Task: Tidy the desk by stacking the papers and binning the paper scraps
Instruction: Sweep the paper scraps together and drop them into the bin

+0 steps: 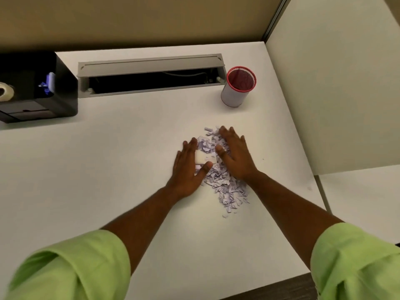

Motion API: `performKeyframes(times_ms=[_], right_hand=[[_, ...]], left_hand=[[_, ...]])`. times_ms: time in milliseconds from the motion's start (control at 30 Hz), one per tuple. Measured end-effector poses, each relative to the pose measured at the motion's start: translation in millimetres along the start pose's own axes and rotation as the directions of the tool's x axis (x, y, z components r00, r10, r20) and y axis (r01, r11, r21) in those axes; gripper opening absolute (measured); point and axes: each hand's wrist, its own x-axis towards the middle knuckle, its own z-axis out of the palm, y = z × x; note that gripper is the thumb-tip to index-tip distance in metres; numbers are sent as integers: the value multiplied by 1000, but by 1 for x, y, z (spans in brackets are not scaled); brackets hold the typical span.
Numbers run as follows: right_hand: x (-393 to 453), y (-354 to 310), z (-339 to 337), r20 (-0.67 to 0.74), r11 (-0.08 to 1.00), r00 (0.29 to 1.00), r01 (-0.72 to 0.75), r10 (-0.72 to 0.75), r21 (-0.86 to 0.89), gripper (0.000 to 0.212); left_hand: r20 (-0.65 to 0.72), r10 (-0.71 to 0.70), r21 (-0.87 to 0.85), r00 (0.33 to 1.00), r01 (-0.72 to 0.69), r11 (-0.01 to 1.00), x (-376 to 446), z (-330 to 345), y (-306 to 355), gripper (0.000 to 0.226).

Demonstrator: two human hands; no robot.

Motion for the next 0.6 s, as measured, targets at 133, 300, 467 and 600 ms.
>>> performKeyframes(times_ms=[133, 300, 467, 600], right_hand=[[-18, -11, -3, -70, 988, 996, 57, -47, 142, 58], [-76, 25, -3, -346, 977, 915, -174, 206, 122, 76], [-144, 16, 48, -432, 934, 847, -356, 309, -29, 84], [-127, -23, 73, -428, 896, 811, -443, 399, -6, 88]], left_hand=[[-34, -41, -142, 999, 36, 989, -10, 13, 11, 100], [-189, 13, 185, 982, 22, 983, -44, -8, -29, 86], [-134, -44, 415, 990, 96, 905, -76, -6, -40, 82], [-69, -59, 484, 996, 85, 871, -68, 12, -19, 84]])
